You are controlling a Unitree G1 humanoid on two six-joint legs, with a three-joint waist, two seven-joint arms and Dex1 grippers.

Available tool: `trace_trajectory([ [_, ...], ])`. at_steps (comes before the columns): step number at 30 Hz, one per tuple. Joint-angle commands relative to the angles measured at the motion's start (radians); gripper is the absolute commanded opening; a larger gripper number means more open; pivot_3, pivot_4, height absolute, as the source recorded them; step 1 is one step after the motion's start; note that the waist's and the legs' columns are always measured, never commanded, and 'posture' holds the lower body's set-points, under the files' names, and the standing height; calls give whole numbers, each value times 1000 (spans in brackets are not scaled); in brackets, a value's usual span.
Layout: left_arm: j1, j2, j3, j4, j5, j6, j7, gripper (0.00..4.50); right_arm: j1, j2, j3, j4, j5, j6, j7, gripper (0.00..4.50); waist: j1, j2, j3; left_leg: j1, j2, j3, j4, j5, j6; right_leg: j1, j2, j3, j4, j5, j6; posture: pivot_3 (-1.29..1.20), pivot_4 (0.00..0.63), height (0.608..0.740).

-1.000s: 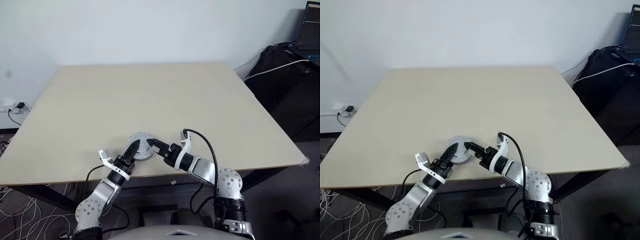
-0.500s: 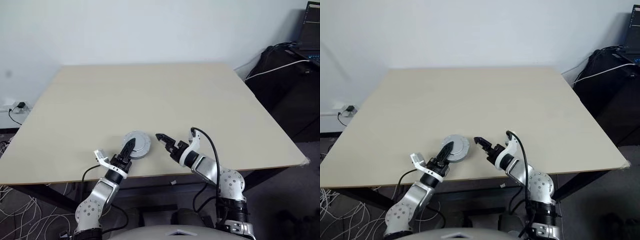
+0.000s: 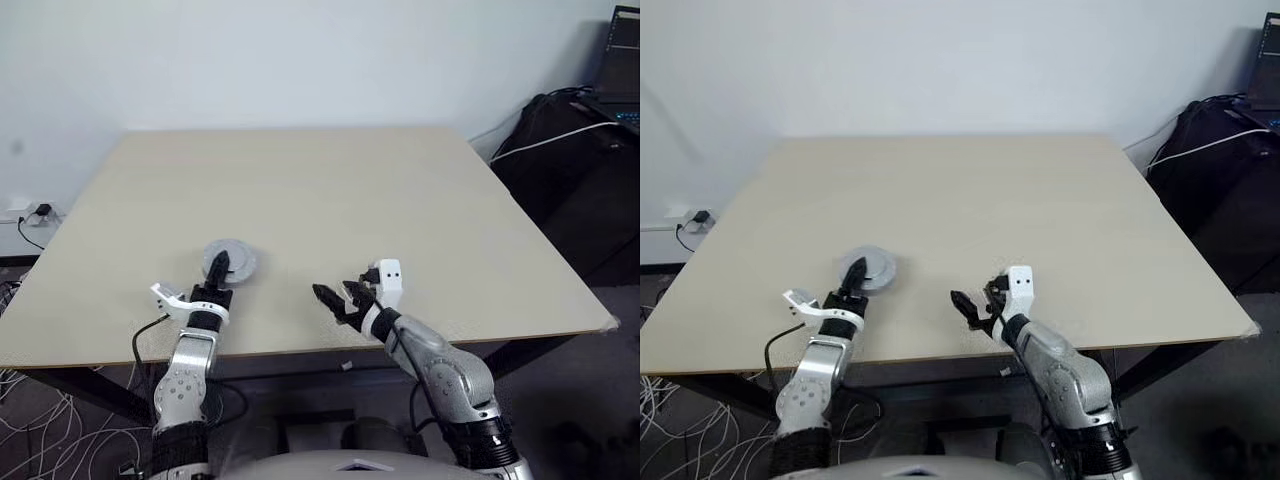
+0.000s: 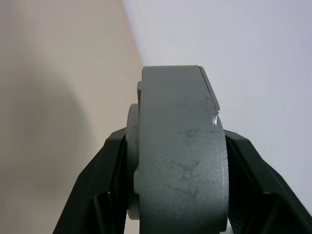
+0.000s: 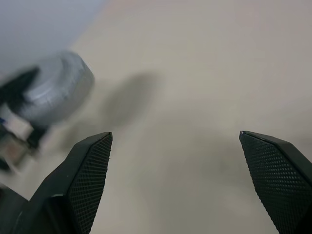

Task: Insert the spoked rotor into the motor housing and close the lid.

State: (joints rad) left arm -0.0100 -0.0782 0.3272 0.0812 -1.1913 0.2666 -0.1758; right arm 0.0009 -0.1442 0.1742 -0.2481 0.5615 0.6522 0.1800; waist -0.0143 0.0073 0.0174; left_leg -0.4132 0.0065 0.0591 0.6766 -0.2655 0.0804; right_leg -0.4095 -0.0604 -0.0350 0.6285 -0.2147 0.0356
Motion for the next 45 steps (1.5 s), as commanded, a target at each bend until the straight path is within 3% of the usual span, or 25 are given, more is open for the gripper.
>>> trace_trajectory([
  [1,-96,-69,54,46,-20,-56,-8,2139,9,4,18,-40,-31,-52,49,4500,1,-2,0,0,0,0,1,0,0,0,0,0,0,0,0,0,0,740],
  [21,-463,56,310,568,69,-185,-128,2139,29,24,-15,-46,-50,-32,88,4500,3,-12,4,-2,0,0,7,-1,2,1,-1,0,0,4,5,0,0,740],
  [30,-507,60,351,676,190,-301,-17,2139,43,42,-31,-49,-43,-12,72,4500,4,-13,4,-2,0,0,7,-1,2,1,-1,0,0,5,5,0,0,740],
  [37,-510,58,359,687,232,-290,47,2139,40,47,-38,-46,-48,5,64,4500,3,-13,3,0,0,1,7,-3,-2,2,-1,0,0,7,4,0,0,740],
  [44,-488,42,359,649,253,-280,87,4365,42,56,-38,-46,-51,11,60,4500,3,-6,-3,2,1,1,7,-2,-3,4,-1,0,0,8,4,0,0,740],
  [45,-477,33,356,630,259,-277,100,4437,42,57,-38,-45,-52,11,60,4500,2,-6,-3,2,1,1,7,-2,-3,4,-1,0,0,8,4,0,0,740],
])
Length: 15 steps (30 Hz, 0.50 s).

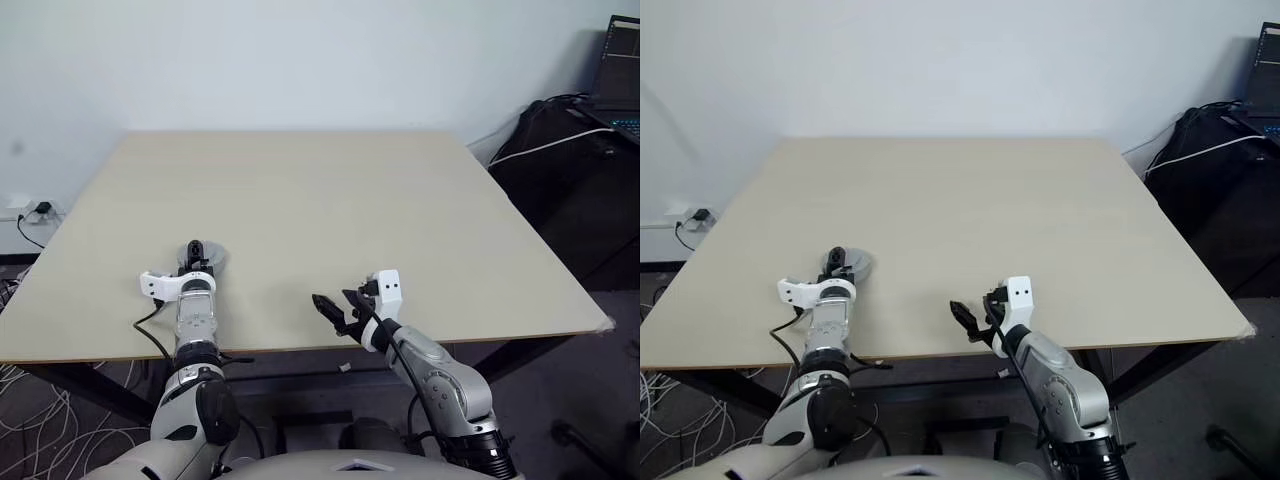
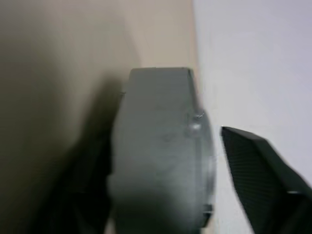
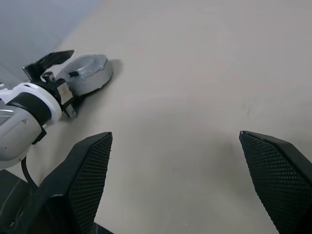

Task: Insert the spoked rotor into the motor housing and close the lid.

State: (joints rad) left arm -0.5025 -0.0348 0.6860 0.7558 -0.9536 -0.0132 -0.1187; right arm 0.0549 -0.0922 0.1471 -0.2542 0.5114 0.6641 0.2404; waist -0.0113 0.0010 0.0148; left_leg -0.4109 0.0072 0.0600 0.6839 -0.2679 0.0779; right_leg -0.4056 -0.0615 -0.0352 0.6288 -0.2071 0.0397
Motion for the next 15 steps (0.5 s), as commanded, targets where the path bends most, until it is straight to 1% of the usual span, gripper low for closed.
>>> trace_trajectory([
  [1,30,-21,-8,-69,28,8,58,4437,-13,6,-10,-37,-2,0,0,4500,-3,1,-1,0,0,0,0,0,0,0,0,0,0,0,0,0,0,740],
  [5,89,-54,-32,-161,53,31,114,4437,-13,9,-9,-35,-5,2,2,4500,-4,0,-2,0,0,1,0,0,0,-1,0,1,0,0,0,0,0,740],
  [10,242,-119,-75,-354,60,107,190,4437,-16,14,-10,-26,-7,5,7,4500,-11,0,-4,-1,0,4,-1,-1,1,-2,0,5,-1,0,0,0,0,740],
  [15,388,-155,-136,-496,60,187,237,4437,-22,16,-4,-18,-8,11,15,4500,-22,0,-5,1,2,5,-1,-2,1,-3,0,6,0,0,0,0,0,740],
])
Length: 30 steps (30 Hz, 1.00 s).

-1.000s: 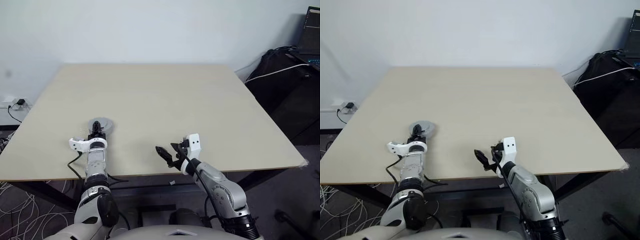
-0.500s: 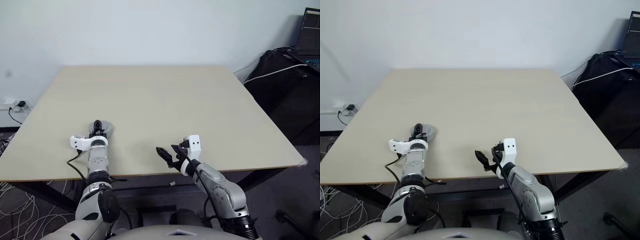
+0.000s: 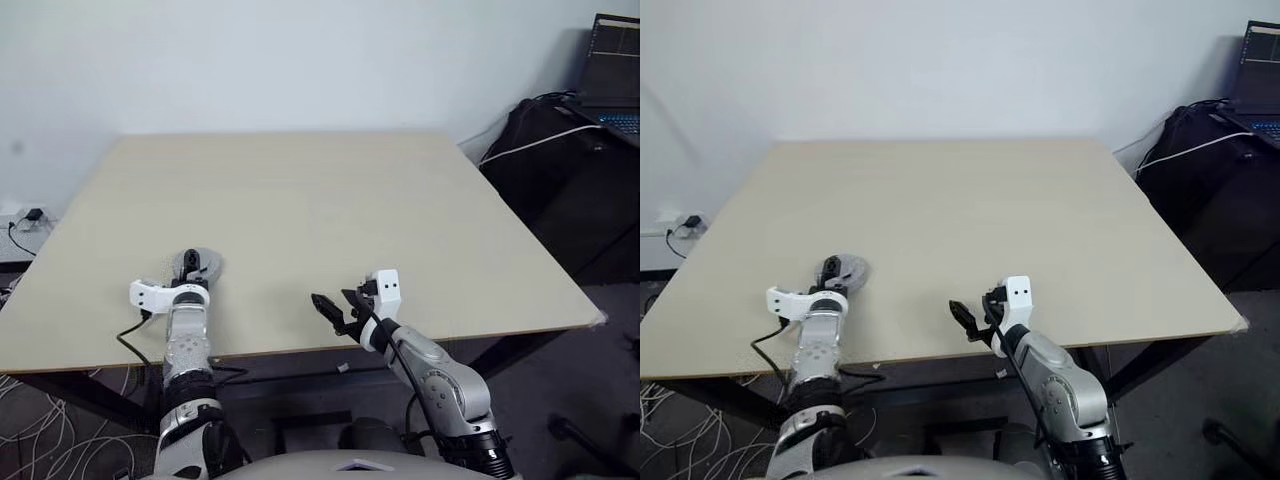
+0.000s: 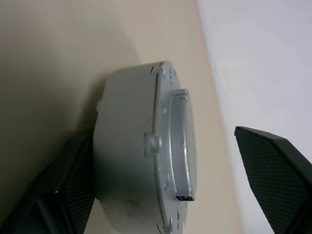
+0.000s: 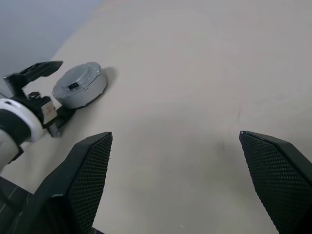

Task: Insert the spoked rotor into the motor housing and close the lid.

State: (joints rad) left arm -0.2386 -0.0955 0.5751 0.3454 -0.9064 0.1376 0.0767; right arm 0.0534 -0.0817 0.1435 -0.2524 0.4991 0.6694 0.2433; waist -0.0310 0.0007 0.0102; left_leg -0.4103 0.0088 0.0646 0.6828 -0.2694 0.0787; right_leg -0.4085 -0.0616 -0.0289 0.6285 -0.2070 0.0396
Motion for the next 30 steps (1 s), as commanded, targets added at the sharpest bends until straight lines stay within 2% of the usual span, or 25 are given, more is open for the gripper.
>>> trace_trajectory([
  [1,155,-101,-36,-114,8,50,49,4437,-22,5,0,-19,4,8,14,4500,-5,2,-2,0,0,0,0,0,0,0,0,0,0,0,0,0,0,740],
  [6,276,-104,-106,-240,-12,140,69,4437,-21,6,-3,-21,3,17,20,4500,-7,7,-8,1,1,1,-1,-1,-1,0,-3,2,0,-1,-1,0,0,740],
  [10,376,-39,-261,-385,40,227,-30,4437,-8,0,-11,-41,-8,3,15,4500,-1,9,-9,1,1,1,-1,-1,-1,0,-4,1,0,-1,-1,0,0,740],
  [13,426,28,-402,-493,164,217,-107,4437,22,-24,-7,-75,-61,-71,14,4500,15,10,-8,0,0,1,-1,-1,-1,-1,-6,1,0,-1,-1,0,0,740],
  [16,436,79,-515,-527,324,165,-145,4437,65,-46,15,-90,-146,-197,16,4500,23,10,-6,-2,-2,1,-1,-1,-1,-3,-9,-1,0,-1,-1,0,0,740],
  [22,422,151,-647,-495,622,-42,-189,4437,155,-99,56,-24,-396,-558,-29,4500,16,12,-5,-3,0,1,-4,-1,-1,-6,-7,1,0,-1,-1,0,0,740],
  [25,419,198,-695,-442,794,-193,-172,4437,204,-96,46,5,-432,-636,-43,4500,20,12,-5,-2,1,1,-6,0,-2,-7,-5,1,0,-3,-4,0,0,740],
  [30,437,236,-738,-380,926,-356,-183,4437,255,-90,19,21,-463,-700,-66,4500,22,14,-3,-2,1,2,-7,0,-2,-7,-7,1,0,-3,-4,0,0,740],
])
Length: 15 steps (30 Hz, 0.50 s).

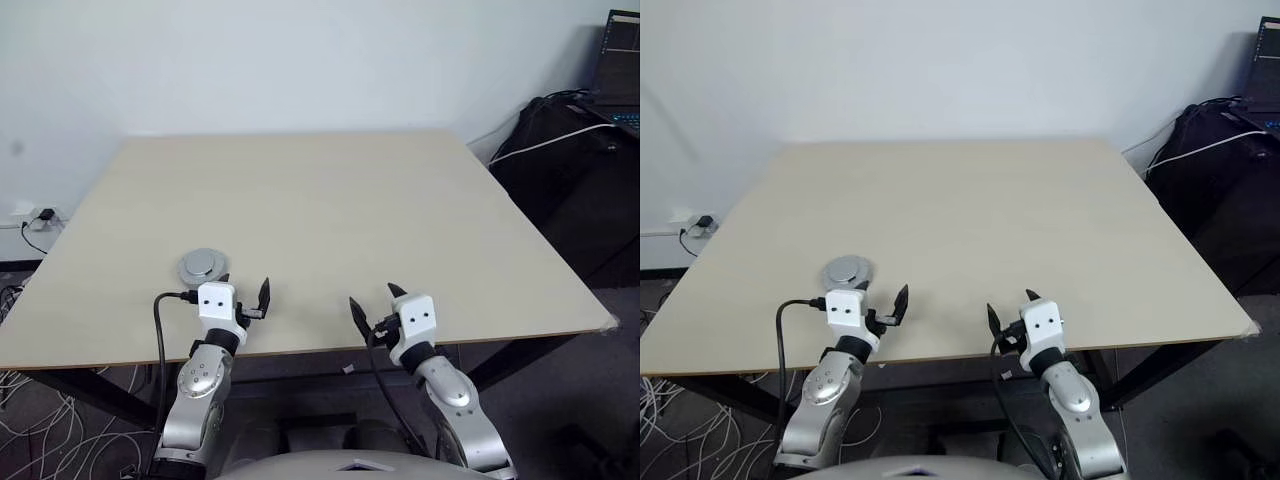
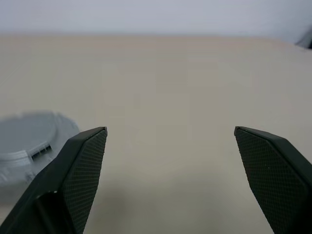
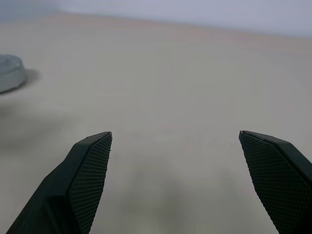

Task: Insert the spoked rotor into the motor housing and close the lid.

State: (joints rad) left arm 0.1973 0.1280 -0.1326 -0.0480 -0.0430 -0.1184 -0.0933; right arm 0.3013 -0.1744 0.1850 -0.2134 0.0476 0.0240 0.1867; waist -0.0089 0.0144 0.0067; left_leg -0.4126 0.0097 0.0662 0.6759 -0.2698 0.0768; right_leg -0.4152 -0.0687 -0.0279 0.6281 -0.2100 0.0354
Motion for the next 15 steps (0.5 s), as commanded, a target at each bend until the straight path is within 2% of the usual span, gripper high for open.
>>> trace_trajectory([
  [1,6,17,-37,21,64,-126,-32,4437,18,2,-23,-18,-9,-61,-5,4500,0,0,0,0,0,0,0,0,0,0,-1,0,0,0,0,0,0,740],
  [9,37,31,-43,37,119,-193,-42,4437,55,-6,-18,0,-16,-80,21,4500,-2,2,1,0,0,0,-2,0,0,0,-3,1,0,-2,3,0,0,740],
  [15,51,4,-23,32,70,-178,-53,4437,65,29,-27,0,-10,-63,-2,4500,0,1,1,0,0,0,-2,0,0,0,-3,1,0,-3,5,0,0,740],
])
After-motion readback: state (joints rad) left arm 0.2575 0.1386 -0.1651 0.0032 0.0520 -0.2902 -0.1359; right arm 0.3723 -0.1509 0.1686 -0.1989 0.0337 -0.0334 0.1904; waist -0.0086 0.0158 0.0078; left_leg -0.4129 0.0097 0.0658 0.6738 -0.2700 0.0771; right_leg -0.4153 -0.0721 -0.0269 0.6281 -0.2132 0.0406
